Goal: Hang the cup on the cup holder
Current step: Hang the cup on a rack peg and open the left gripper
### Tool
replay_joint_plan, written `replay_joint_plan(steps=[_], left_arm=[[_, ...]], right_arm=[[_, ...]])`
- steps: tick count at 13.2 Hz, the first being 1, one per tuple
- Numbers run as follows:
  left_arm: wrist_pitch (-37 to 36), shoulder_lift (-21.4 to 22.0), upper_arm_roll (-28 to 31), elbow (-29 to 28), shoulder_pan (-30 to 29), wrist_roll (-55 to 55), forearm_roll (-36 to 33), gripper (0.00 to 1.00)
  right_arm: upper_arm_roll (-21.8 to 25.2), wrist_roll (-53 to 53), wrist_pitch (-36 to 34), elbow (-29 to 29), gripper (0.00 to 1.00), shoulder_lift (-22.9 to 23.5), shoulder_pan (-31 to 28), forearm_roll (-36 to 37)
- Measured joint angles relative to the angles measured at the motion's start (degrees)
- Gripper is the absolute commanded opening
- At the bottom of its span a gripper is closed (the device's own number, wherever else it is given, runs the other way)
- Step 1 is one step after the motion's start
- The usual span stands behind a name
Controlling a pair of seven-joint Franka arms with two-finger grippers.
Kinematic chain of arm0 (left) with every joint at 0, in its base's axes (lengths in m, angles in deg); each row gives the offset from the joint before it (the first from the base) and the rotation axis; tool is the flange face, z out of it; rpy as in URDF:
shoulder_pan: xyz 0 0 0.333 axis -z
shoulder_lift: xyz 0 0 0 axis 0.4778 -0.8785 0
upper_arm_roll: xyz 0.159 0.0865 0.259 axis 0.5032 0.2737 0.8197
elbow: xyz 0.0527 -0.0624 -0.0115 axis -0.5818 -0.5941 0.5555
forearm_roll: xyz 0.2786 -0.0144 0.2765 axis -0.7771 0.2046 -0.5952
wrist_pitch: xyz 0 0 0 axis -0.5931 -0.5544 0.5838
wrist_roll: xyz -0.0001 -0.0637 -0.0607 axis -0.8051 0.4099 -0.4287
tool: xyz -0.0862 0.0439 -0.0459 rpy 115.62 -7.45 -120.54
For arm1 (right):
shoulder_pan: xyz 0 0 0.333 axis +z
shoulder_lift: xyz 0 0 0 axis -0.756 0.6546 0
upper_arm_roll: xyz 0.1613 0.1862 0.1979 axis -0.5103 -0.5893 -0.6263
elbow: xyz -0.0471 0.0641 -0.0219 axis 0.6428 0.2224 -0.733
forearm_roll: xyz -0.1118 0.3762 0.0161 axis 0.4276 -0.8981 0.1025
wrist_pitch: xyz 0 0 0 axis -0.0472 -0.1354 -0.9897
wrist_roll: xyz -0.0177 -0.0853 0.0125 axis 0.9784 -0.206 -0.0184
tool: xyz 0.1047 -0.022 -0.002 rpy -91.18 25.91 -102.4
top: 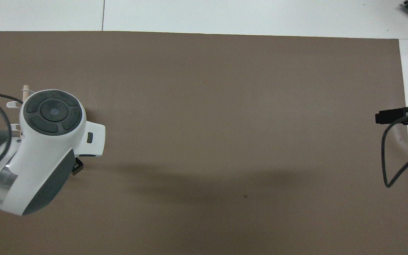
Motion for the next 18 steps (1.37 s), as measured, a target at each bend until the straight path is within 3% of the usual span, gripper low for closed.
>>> replay_joint_plan(steps=[4, 9, 18], left_arm=[[-0.4, 0.3, 1.3, 4.3, -3.1, -3.3, 8.5, 1.0], [-0.1, 0.3, 1.9, 6.2, -7.6, -3.3, 9.6, 1.0], [2.1, 0.3, 2.2, 8.2, -8.0, -8.1, 16.0, 1.0]], right_arm=[[0.0, 0.3, -0.4, 0.0, 1.0, -0.2, -0.1, 0.0], [0.0, 0.3, -0.4, 0.0, 1.0, -0.6, -0.1, 0.0], [0.0, 0.3, -1.3, 0.0, 1.0, -0.7, -0.1, 0.0]])
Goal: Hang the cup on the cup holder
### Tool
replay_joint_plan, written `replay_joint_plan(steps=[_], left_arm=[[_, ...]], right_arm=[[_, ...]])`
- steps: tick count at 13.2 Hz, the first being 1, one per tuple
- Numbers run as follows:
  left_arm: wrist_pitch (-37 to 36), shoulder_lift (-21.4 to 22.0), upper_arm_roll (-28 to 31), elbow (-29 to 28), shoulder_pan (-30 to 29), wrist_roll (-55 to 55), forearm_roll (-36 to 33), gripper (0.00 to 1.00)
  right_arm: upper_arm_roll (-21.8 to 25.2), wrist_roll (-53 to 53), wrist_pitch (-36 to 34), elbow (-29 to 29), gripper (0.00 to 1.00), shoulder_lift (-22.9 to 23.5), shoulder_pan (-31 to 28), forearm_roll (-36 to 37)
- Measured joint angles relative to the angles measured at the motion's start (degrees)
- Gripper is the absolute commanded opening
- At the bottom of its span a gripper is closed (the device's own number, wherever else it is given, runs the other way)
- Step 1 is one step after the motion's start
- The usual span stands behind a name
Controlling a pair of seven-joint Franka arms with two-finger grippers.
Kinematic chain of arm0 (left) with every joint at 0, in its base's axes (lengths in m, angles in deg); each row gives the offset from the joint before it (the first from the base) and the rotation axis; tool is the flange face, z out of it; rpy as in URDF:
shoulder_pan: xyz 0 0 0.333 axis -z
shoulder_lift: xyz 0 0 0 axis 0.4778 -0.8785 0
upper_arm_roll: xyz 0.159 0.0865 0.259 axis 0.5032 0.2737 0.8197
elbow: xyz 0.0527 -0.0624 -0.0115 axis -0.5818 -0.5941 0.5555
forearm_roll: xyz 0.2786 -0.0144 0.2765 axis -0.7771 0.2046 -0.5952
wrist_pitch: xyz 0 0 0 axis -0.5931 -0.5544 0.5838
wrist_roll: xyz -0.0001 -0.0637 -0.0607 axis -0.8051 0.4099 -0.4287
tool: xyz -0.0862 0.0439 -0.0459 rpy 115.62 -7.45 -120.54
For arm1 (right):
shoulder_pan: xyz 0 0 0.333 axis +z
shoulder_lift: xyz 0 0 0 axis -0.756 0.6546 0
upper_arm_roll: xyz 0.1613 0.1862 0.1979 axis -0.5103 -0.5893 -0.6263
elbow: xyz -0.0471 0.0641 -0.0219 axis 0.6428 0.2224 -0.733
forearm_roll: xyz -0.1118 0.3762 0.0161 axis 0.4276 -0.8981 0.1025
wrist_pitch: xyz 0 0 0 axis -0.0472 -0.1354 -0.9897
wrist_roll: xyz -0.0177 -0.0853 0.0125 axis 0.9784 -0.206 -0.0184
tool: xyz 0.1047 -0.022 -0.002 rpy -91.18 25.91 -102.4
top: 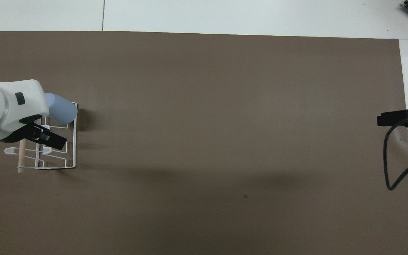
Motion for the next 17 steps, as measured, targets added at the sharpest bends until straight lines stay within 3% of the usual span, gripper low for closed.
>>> replay_joint_plan(steps=[7, 17], left_arm=[[-1.0, -1.4, 0.5, 6.2, -6.5, -1.8, 6.5, 1.0], [-2.7, -1.4, 0.4, 7.0, -6.7, -2.0, 6.7, 1.0]], right_arm=[[-0.1, 0.0, -1.7, 0.0, 1.0, -0.9, 0.0, 0.0], [-0.1, 0.0, -1.7, 0.0, 1.0, -0.9, 0.0, 0.0]])
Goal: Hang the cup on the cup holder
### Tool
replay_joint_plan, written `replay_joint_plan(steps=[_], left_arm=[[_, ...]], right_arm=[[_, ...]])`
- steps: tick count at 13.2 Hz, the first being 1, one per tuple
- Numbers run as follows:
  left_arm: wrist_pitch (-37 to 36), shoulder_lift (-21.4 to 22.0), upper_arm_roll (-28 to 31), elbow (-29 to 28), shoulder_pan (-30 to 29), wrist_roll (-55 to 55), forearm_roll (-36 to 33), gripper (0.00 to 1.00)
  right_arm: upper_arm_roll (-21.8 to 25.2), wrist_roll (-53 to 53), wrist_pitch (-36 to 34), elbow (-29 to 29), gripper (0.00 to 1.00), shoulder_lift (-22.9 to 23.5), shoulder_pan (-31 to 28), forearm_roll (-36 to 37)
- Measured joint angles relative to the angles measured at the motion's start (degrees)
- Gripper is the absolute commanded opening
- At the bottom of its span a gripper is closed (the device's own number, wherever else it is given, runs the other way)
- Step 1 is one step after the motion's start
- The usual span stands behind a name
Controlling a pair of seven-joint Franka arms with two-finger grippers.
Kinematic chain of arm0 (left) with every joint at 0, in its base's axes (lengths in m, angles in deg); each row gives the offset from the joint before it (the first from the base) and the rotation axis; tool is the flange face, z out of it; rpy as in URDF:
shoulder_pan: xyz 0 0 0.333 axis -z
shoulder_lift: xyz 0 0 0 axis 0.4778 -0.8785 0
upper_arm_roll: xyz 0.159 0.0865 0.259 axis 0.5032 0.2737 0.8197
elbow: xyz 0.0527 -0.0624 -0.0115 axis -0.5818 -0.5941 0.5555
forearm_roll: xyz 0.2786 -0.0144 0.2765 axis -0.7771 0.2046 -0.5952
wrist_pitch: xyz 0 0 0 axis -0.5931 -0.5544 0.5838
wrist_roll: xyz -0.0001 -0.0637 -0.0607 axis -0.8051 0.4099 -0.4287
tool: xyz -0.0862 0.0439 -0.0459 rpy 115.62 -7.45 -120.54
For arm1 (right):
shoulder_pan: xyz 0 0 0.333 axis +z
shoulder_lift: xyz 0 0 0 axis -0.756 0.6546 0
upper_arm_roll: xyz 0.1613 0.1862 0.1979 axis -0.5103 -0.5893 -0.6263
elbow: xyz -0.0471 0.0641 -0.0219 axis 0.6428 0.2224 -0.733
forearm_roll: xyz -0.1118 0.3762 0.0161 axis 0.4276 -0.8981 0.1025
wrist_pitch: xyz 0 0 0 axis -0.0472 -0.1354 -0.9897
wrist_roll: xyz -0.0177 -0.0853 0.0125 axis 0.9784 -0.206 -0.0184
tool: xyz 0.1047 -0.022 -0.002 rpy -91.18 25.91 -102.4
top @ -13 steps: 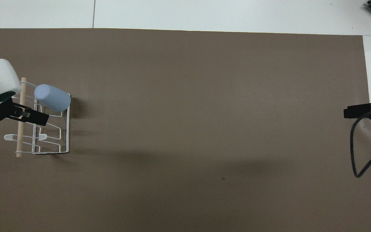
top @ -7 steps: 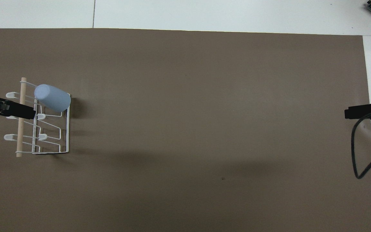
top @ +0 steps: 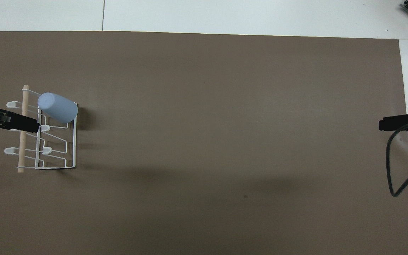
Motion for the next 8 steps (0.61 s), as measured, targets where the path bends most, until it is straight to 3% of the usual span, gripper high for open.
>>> replay_joint_plan(steps=[8], left_arm=[[-1.3, -0.4, 2.8, 0.7, 0.6, -0.4, 0.0, 1.0]], right_arm=[[0.0, 0.0, 0.0, 0.0, 1.0, 0.0, 0.0, 0.0]])
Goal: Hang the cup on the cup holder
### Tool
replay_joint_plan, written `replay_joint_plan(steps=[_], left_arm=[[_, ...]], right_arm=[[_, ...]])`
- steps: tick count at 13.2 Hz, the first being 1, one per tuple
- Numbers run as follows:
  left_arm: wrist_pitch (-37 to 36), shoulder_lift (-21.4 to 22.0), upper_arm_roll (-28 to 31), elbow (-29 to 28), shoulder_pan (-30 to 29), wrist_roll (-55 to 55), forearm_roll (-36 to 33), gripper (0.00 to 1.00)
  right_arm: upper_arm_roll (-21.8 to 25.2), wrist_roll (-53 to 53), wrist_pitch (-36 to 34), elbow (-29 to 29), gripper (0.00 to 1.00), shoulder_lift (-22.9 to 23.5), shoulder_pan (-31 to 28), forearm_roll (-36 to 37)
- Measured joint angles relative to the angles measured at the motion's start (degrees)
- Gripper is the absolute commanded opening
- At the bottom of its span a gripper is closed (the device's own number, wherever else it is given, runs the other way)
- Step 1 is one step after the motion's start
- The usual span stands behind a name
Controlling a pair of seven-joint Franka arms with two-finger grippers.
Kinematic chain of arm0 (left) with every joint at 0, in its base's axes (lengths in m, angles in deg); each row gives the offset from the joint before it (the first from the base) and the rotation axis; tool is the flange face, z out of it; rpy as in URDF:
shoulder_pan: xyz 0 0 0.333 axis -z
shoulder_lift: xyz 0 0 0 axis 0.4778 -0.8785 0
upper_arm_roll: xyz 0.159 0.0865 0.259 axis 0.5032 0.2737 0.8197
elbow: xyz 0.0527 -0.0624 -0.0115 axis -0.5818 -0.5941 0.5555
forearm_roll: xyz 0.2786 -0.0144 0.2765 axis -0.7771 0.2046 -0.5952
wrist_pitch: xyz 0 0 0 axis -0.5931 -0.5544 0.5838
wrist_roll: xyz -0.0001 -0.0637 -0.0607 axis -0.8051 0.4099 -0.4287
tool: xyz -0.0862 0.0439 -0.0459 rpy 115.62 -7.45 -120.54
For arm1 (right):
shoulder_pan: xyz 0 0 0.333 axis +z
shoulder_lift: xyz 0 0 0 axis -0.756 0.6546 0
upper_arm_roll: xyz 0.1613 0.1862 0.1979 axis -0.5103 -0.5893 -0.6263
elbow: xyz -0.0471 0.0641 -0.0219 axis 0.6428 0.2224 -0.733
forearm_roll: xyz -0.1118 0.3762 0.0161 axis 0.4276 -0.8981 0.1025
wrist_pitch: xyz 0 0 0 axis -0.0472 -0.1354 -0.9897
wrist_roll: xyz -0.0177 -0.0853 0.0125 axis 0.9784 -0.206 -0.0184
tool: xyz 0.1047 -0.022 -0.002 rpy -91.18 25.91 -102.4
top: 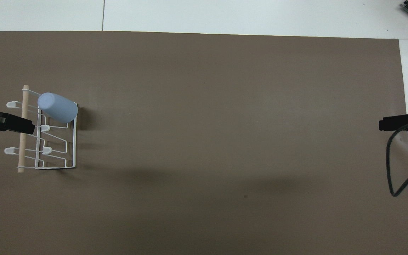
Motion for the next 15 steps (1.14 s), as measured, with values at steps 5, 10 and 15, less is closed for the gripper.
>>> replay_joint_plan(steps=[5, 10, 15], left_arm=[[-3.3, -3.3, 2.9, 6.7, 1.4, 0.0, 0.1, 1.0], [-4.6, -3.5, 2.9, 7.0, 1.8, 0.0, 0.2, 1.0], [-5.4, -3.4, 2.9, 7.0, 1.9, -2.7, 0.2, 1.0]], right_arm=[[0.0, 0.0, 0.0, 0.0, 1.0, 0.0, 0.0, 0.0], [0.0, 0.0, 0.0, 0.0, 1.0, 0.0, 0.0, 0.0], [0.0, 0.0, 0.0, 0.0, 1.0, 0.0, 0.0, 0.0]])
